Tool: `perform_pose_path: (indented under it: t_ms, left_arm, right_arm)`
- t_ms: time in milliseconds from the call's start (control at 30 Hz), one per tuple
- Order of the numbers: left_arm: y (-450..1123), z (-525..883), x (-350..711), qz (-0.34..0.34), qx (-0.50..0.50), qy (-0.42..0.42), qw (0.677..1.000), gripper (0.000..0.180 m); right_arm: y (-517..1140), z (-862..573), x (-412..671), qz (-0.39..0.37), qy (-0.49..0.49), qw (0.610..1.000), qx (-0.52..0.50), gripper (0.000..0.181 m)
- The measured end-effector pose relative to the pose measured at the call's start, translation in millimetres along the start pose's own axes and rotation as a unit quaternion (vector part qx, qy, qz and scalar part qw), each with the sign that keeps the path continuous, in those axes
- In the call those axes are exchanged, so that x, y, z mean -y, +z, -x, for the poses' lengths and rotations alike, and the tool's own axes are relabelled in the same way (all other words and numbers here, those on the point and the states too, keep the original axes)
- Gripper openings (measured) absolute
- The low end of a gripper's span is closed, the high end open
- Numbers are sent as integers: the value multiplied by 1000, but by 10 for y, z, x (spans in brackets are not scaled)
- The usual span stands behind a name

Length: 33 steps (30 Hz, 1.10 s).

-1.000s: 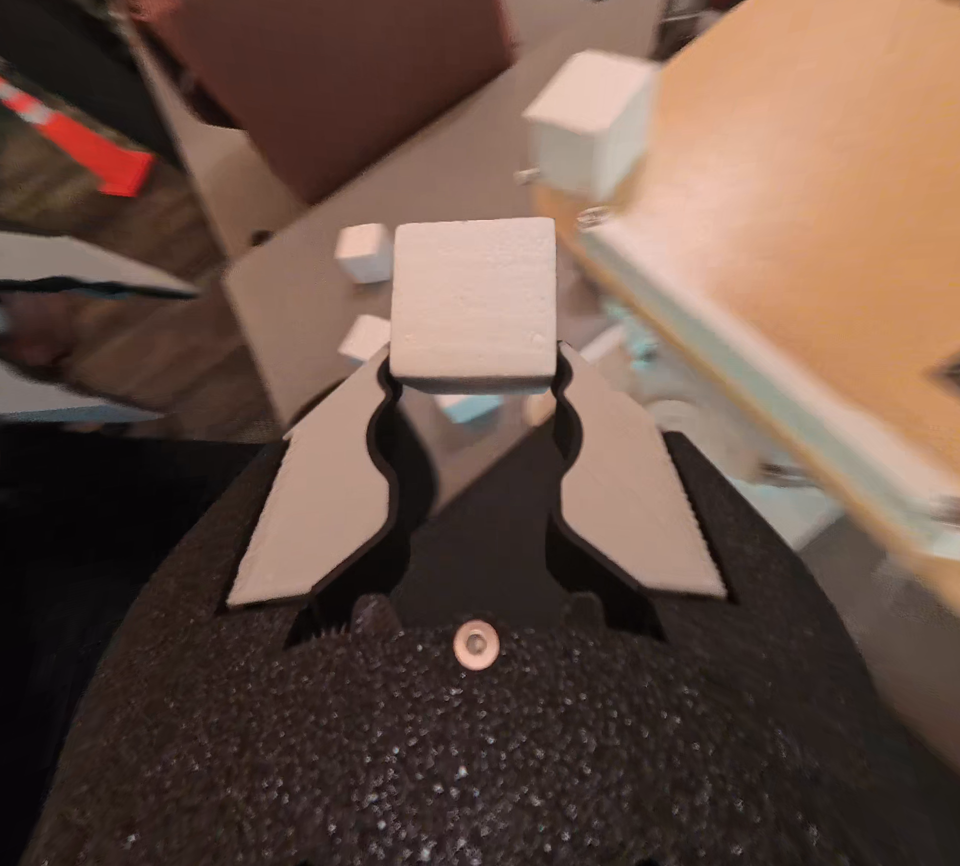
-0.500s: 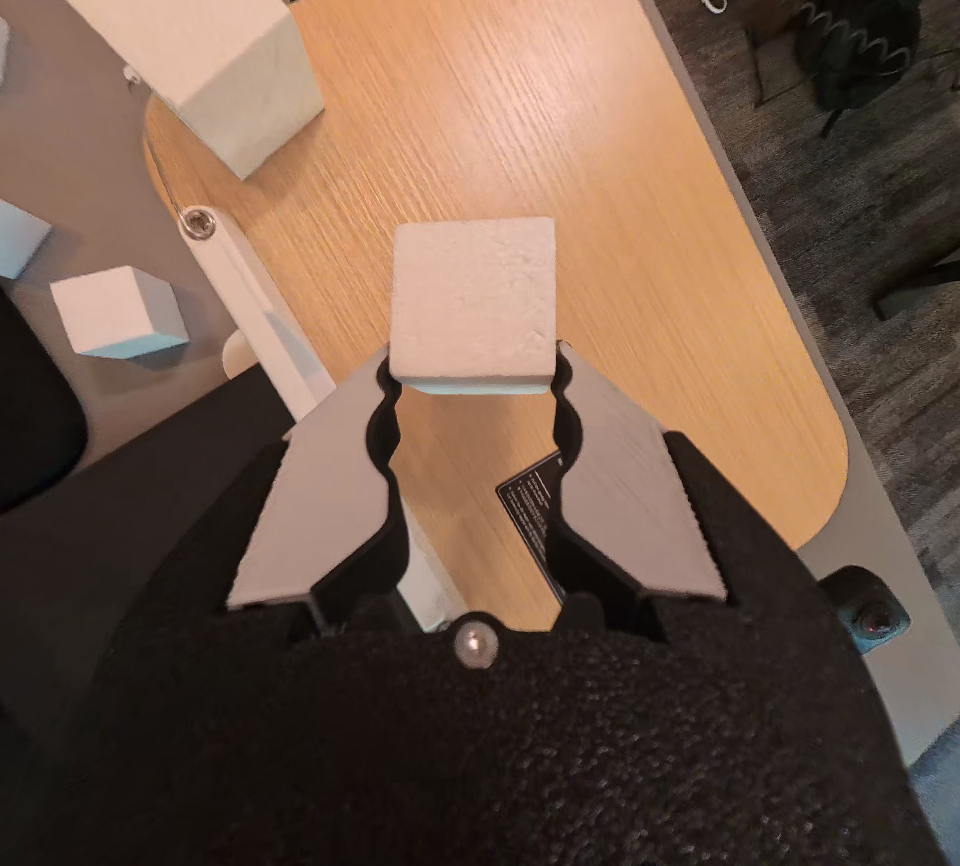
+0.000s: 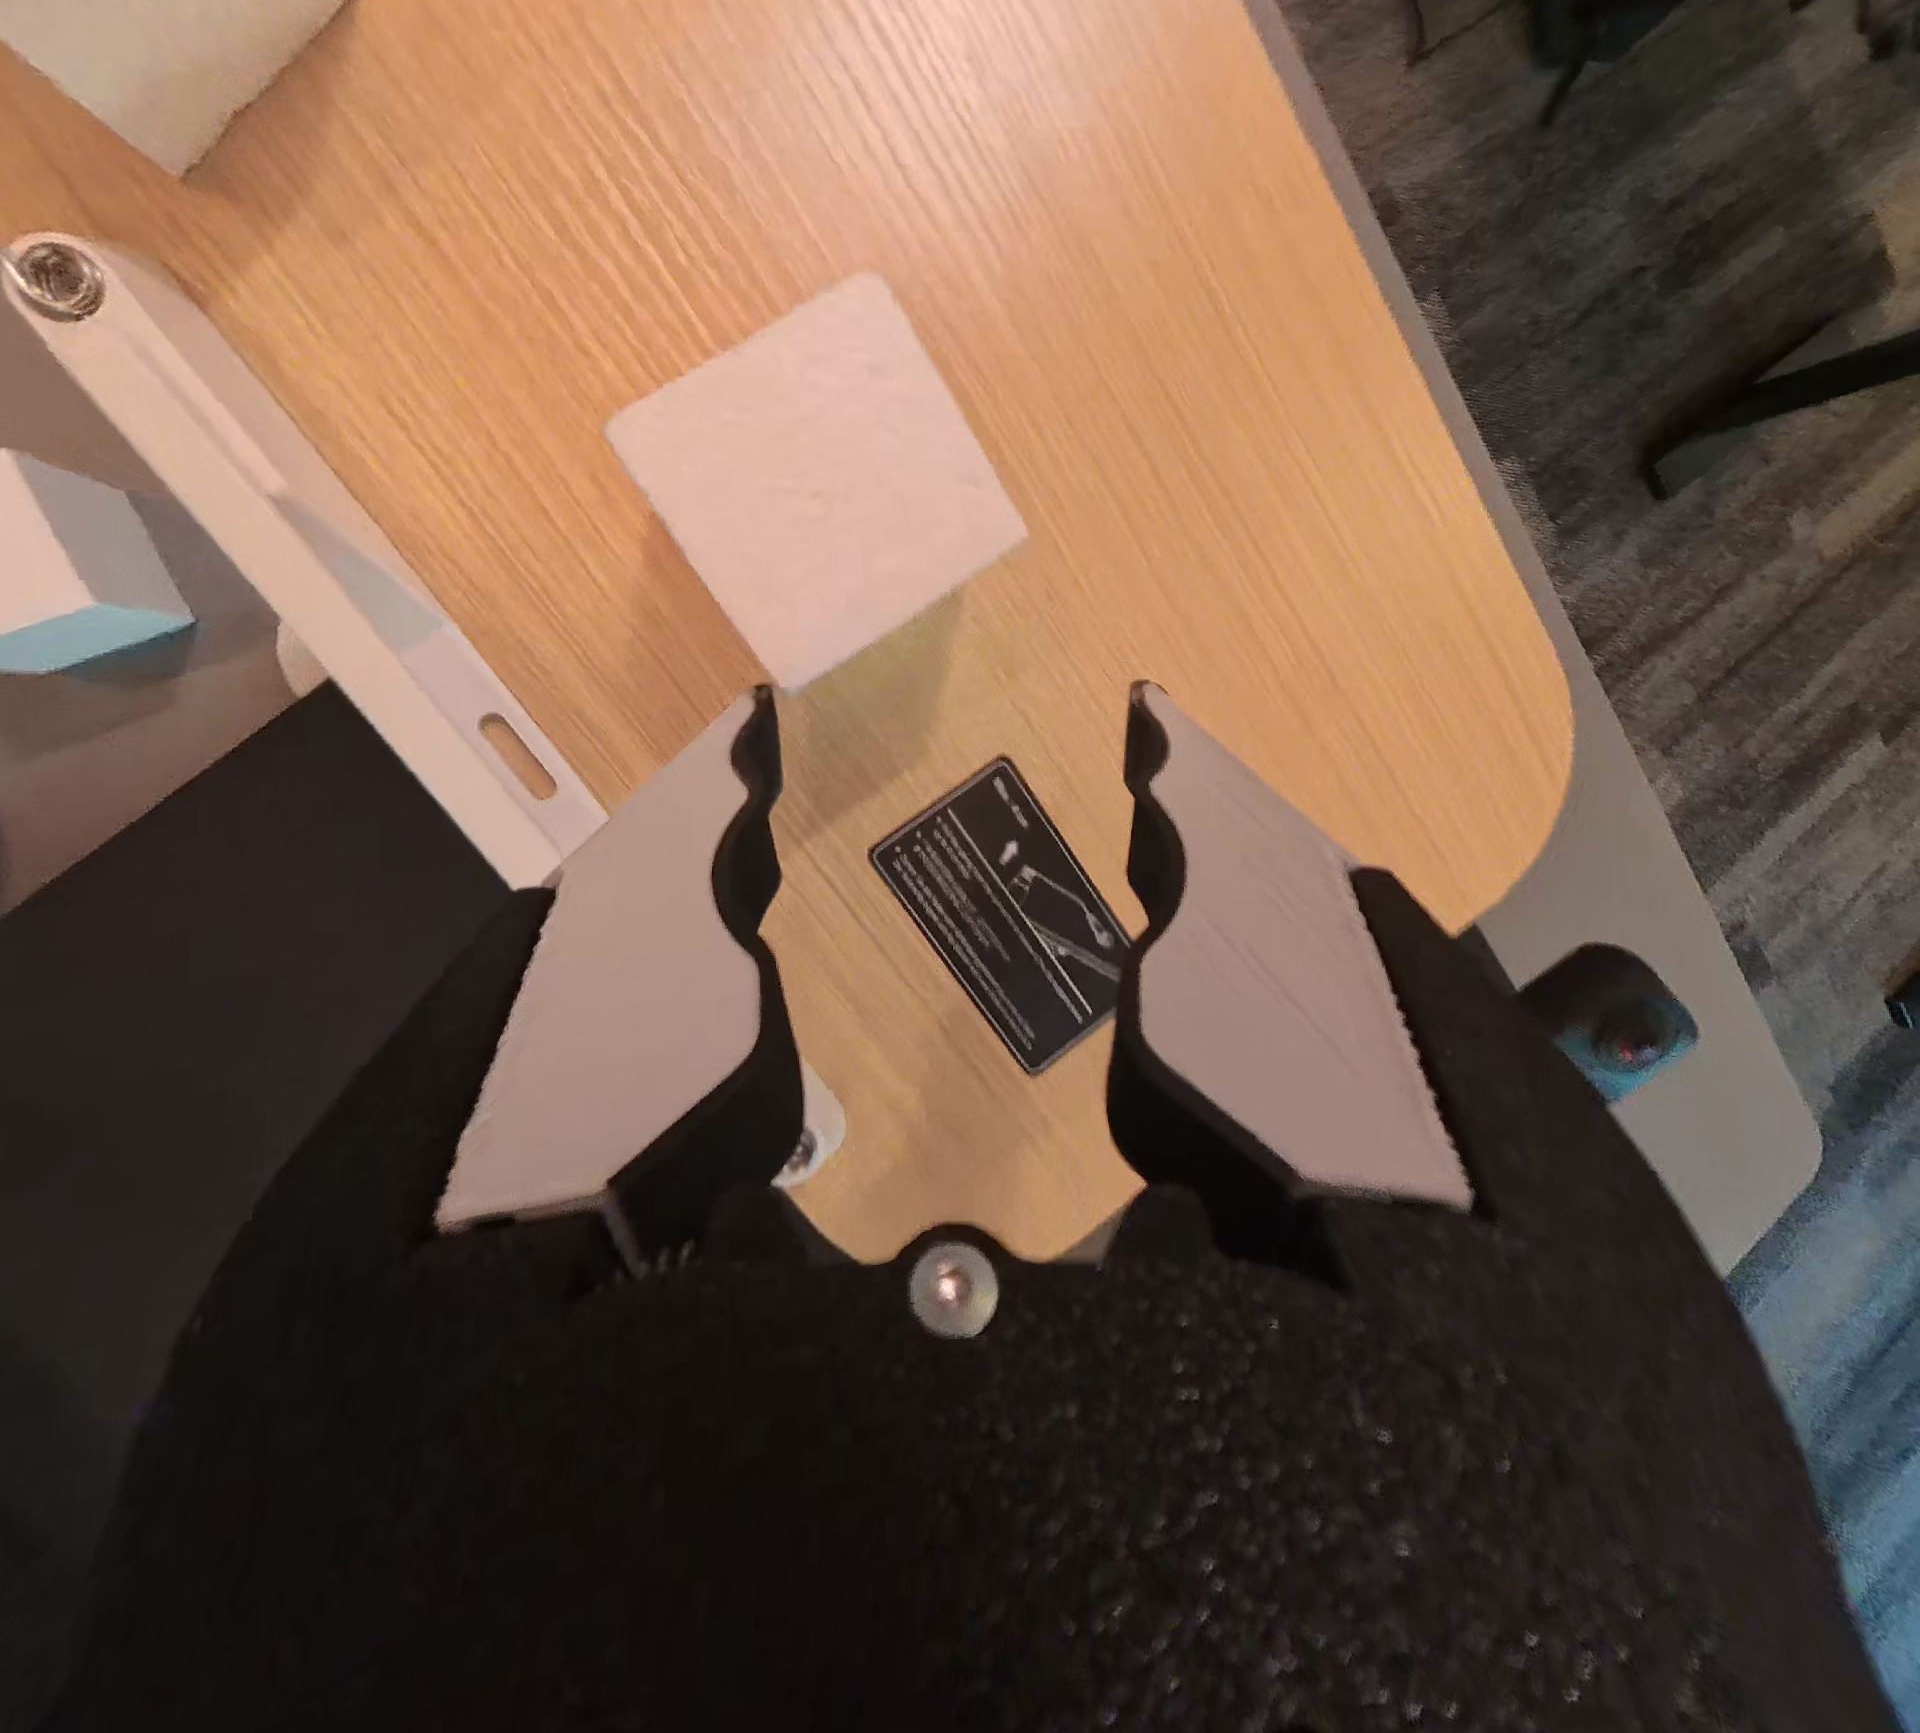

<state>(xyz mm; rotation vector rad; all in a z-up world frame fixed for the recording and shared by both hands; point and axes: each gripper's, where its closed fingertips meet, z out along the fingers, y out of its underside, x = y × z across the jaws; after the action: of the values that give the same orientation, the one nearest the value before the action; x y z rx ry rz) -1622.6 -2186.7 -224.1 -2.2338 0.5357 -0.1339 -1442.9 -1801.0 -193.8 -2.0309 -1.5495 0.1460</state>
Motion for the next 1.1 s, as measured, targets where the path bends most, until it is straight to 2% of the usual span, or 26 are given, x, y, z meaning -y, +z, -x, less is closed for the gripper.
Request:
perform_pose_path:
  t_ms: [167, 367, 633, 667, 700, 733, 900, 1000, 1100]
  left_arm:
    - [58, 65, -39, 15, -2, 20, 1000, 68]
    - [434, 314, -292, 92, -61, 55, 992, 67]
    - [1232, 427, -870, 246, -134, 54, 958, 86]
    - [1278, 406, -938, 257, -142, 55, 954, 86]
    - [1311, 383, -988, 262, -149, 61, 952, 72]
    - [1335, 377, -1016, 262, -150, 70, 951, 55]
    - [1346, 462, -865, 236, -136, 104, 957, 54]
    - [1164, 412, -449, 192, -153, 143, 959, 54]
    - [871, 53, 53, 147, -214, 221, 940, 54]
  right_arm:
    - [-373, 263, 39, -70, 49, 996, 11, 66]
    - [-707, 1026, -35, -147, 107, 980, 77, 63]
    - [-840, 1817, -383, -144, 132, 976, 102, 63]
    - [-871, 1860, -425, -142, 134, 976, 97, 63]
    - [-907, 1896, -461, -142, 138, 976, 93, 63]
    - [-947, 1928, -486, -146, 145, 974, 91, 63]
    - [-1124, 2169, -509, -171, 173, 962, 121, 64]
    - [-1203, 2434, -425, -170, 131, 966, 147, 66]
    - [-1285, 2781, -193, -177, 71, 965, 178, 68]
